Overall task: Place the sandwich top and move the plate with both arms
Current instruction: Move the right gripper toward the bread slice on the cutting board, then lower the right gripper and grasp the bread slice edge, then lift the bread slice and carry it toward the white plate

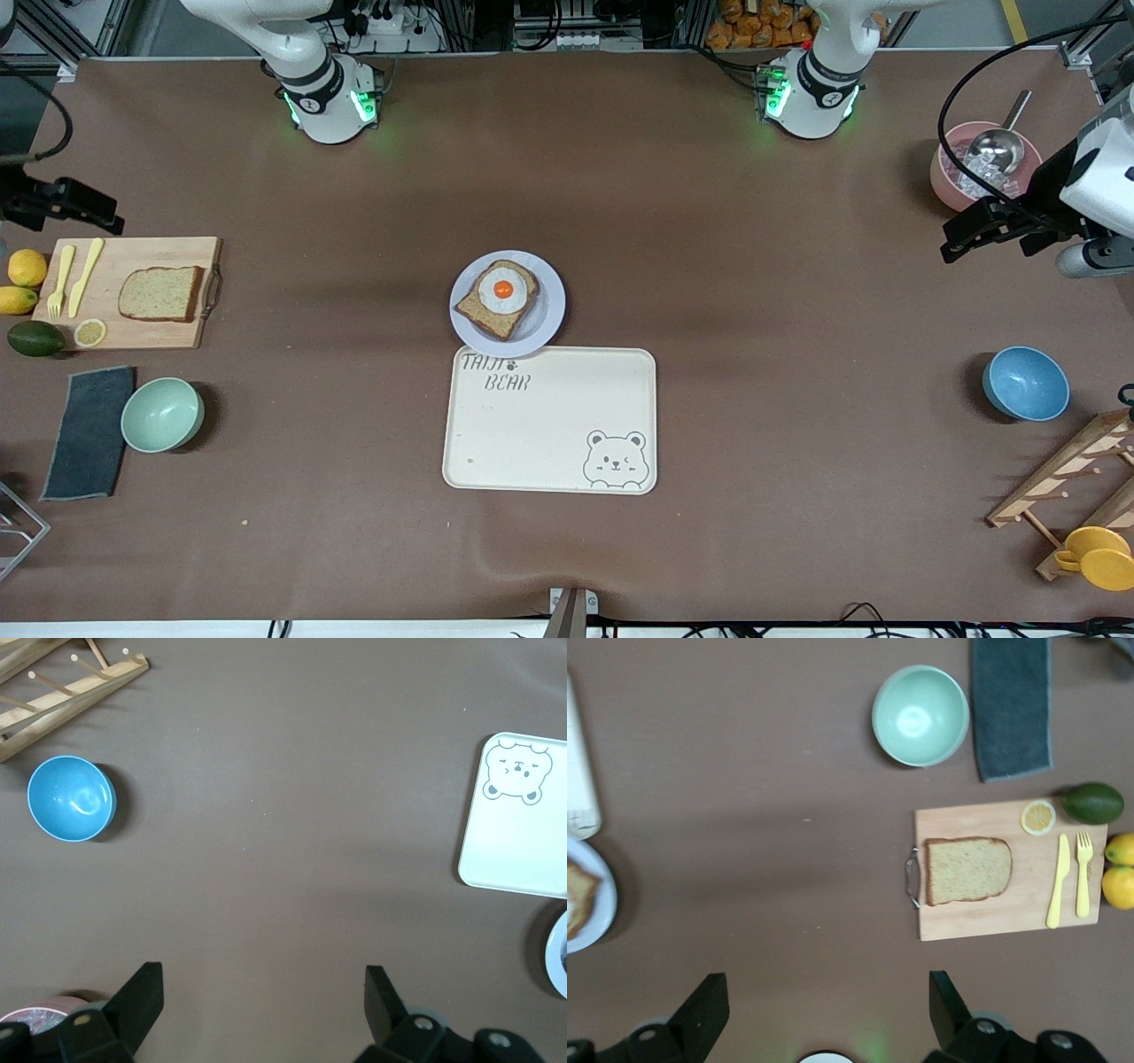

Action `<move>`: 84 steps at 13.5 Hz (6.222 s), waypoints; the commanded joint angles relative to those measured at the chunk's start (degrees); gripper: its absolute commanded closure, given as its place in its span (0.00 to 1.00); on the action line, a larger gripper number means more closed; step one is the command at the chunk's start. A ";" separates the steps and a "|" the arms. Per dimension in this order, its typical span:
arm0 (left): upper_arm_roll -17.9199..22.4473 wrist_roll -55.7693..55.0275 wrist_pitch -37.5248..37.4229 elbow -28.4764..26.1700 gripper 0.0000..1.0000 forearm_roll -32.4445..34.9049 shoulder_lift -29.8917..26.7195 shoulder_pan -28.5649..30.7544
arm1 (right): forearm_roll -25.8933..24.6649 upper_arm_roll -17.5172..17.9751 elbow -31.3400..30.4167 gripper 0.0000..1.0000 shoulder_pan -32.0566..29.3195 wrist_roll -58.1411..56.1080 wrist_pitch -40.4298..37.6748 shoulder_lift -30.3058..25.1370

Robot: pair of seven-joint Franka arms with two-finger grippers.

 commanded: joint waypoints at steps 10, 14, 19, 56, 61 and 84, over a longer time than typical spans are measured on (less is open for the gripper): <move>-0.40 -0.63 -0.48 0.95 0.00 1.26 0.26 -0.08 | -0.31 -0.78 -27.56 0.00 -23.59 -14.41 30.72 8.46; -0.40 -0.63 -0.48 0.95 0.00 1.35 0.26 -0.08 | -0.40 -0.78 -30.84 0.00 -27.54 -24.23 44.26 15.47; -0.40 -0.63 -0.48 0.95 0.00 1.27 0.26 -0.08 | -0.31 -0.69 -30.57 0.00 -29.39 -30.93 50.00 20.32; -0.40 -1.07 -0.48 0.77 0.00 1.00 0.26 0.18 | 12.52 -0.52 -16.77 1.00 -31.59 -40.60 35.50 25.69; -0.40 -1.07 -0.48 0.77 0.00 0.91 0.26 0.18 | 12.52 -0.17 -10.55 1.00 -30.45 -40.60 23.74 23.76; -0.31 -0.63 -0.48 0.95 0.00 0.39 0.26 0.71 | 25.79 12.49 -4.82 1.00 4.78 -49.23 16.41 22.60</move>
